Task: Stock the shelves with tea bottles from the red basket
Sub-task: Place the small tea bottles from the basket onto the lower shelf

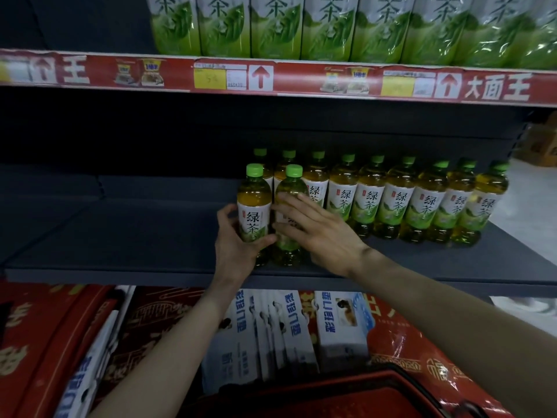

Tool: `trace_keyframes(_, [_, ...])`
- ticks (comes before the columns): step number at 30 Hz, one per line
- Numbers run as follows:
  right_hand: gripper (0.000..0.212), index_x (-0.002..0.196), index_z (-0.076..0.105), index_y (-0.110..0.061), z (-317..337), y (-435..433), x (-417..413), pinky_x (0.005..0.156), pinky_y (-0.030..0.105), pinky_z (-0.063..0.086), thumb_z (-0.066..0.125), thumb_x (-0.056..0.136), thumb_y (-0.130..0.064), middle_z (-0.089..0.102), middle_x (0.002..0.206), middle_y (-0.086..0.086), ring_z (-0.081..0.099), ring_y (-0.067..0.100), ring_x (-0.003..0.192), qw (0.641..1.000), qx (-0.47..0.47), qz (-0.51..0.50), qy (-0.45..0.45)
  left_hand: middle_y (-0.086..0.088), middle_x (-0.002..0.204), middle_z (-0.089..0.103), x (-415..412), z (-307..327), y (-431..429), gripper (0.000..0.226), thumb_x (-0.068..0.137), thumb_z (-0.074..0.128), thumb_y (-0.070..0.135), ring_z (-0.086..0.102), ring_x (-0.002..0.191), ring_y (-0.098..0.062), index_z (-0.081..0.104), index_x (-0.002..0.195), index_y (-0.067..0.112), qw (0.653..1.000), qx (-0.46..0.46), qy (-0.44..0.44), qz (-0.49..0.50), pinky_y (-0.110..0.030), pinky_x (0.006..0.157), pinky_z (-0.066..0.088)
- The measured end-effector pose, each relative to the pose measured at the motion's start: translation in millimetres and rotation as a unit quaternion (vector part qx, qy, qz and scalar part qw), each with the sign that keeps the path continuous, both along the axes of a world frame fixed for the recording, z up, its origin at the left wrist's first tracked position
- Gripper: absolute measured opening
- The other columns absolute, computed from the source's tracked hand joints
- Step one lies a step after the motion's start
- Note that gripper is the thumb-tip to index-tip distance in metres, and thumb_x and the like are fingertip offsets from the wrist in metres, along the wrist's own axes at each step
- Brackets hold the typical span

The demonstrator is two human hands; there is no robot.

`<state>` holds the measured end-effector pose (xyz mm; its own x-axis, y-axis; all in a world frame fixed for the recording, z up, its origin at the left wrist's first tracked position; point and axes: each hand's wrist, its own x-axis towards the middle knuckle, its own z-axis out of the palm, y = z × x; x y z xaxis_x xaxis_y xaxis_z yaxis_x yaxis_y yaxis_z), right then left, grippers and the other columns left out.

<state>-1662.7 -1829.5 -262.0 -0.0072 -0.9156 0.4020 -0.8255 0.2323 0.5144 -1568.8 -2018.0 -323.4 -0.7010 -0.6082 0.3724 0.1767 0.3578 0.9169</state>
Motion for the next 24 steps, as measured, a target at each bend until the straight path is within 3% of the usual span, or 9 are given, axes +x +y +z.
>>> trace_keyframes(2, [0.067,0.143,0.057,-0.012,-11.4,7.7,6.6,0.13,0.048,0.016,0.071,0.079,0.0,0.036,0.163,0.014,0.018,0.031,0.158,0.995,-0.068,0.019,-0.075,0.002,0.132,0.059,4.8,0.1,-0.3,0.101,0.065,0.099,0.024,0.06,0.122,-0.012,0.035,0.143,0.031,1.0,0.007,-0.012,-0.01,-0.035,0.105,0.052])
trace_keyframes(4, [0.059,0.142,0.056,-0.013,-26.1,12.2,20.1,0.123,0.043,0.035,0.073,0.086,-0.004,0.037,0.16,0.008,0.028,0.025,0.154,0.956,-0.207,0.013,-0.208,0.009,0.126,0.056,10.3,-0.6,-4.8,0.102,0.067,0.099,0.021,0.058,0.116,-0.004,0.034,0.145,0.03,0.999,0.021,-0.036,-0.03,-0.026,0.099,0.05])
trace_keyframes(5, [0.061,0.145,0.052,-0.016,-33.6,12.0,27.8,0.12,0.037,0.04,0.076,0.088,-0.009,0.034,0.159,0.003,0.03,0.019,0.151,0.914,-0.276,-0.014,-0.296,0.011,0.125,0.054,12.5,-1.3,-8.9,0.103,0.068,0.098,0.019,0.056,0.113,-0.002,0.033,0.147,0.029,0.997,0.026,-0.052,-0.043,-0.023,0.096,0.048])
trace_keyframes(7, [0.077,0.151,0.04,-0.023,-45.0,7.3,37.7,0.118,0.028,0.039,0.082,0.087,-0.02,0.033,0.157,-0.006,0.034,0.007,0.145,0.797,-0.36,-0.08,-0.478,0.005,0.126,0.053,16.1,-3.4,-19.1,0.104,0.07,0.097,0.016,0.056,0.114,-0.009,0.031,0.15,0.024,0.994,0.028,-0.089,-0.057,-0.024,0.093,0.047])
trace_keyframes(9, [0.09,0.157,0.029,-0.025,-51.4,2.3,37.7,0.117,0.025,0.036,0.084,0.086,-0.025,0.041,0.156,-0.007,0.038,0.003,0.139,0.718,-0.351,-0.121,-0.588,0.0,0.126,0.055,18.7,-6.4,-27.7,0.095,0.072,0.095,0.014,0.057,0.113,-0.017,0.036,0.146,0.022,0.99,0.021,-0.125,-0.058,-0.026,0.089,0.048])
trace_keyframes(11, [0.089,0.159,0.029,-0.023,-54.3,-2.1,33.8,0.11,0.021,0.037,0.083,0.087,-0.025,0.05,0.151,-0.007,0.044,0.004,0.134,0.711,-0.304,-0.14,-0.618,-0.001,0.121,0.061,20.3,-10.2,-33.1,0.079,0.072,0.095,0.015,0.062,0.11,-0.019,0.048,0.136,0.019,0.988,0.009,-0.143,-0.05,-0.024,0.083,0.051])
trace_keyframes(15, [0.069,0.148,0.052,-0.018,-64.1,-17.7,21.2,0.1,0.018,0.044,0.082,0.088,-0.031,0.067,0.135,-0.004,0.06,0.012,0.127,0.699,-0.287,-0.176,-0.63,0.0,0.114,0.071,17.7,-12.7,-35.4,0.062,0.072,0.096,0.017,0.068,0.106,-0.015,0.065,0.125,0.012,0.989,-0.011,-0.148,-0.029,-0.019,0.082,0.053])
trace_keyframes(18, [0.065,0.143,0.058,-0.017,-71.8,-27.5,13.9,0.103,0.023,0.049,0.082,0.086,-0.035,0.07,0.131,-0.001,0.063,0.015,0.124,0.693,-0.31,-0.192,-0.622,0.0,0.114,0.073,10.0,-11.7,-33.6,0.061,0.073,0.095,0.018,0.068,0.101,-0.011,0.068,0.126,0.01,0.988,-0.014,-0.15,-0.009,-0.018,0.084,0.052])
trace_keyframes(24, [0.065,0.141,0.059,-0.019,-74.1,-39.7,-2.2,0.103,0.029,0.051,0.082,0.084,-0.043,0.07,0.131,0.001,0.063,0.019,0.124,0.701,-0.319,-0.218,-0.6,0.002,0.114,0.07,-6.7,-11.6,-35.4,0.062,0.076,0.093,0.017,0.068,0.106,-0.017,0.067,0.131,0.008,0.988,-0.03,-0.148,0.017,-0.022,0.088,0.052])
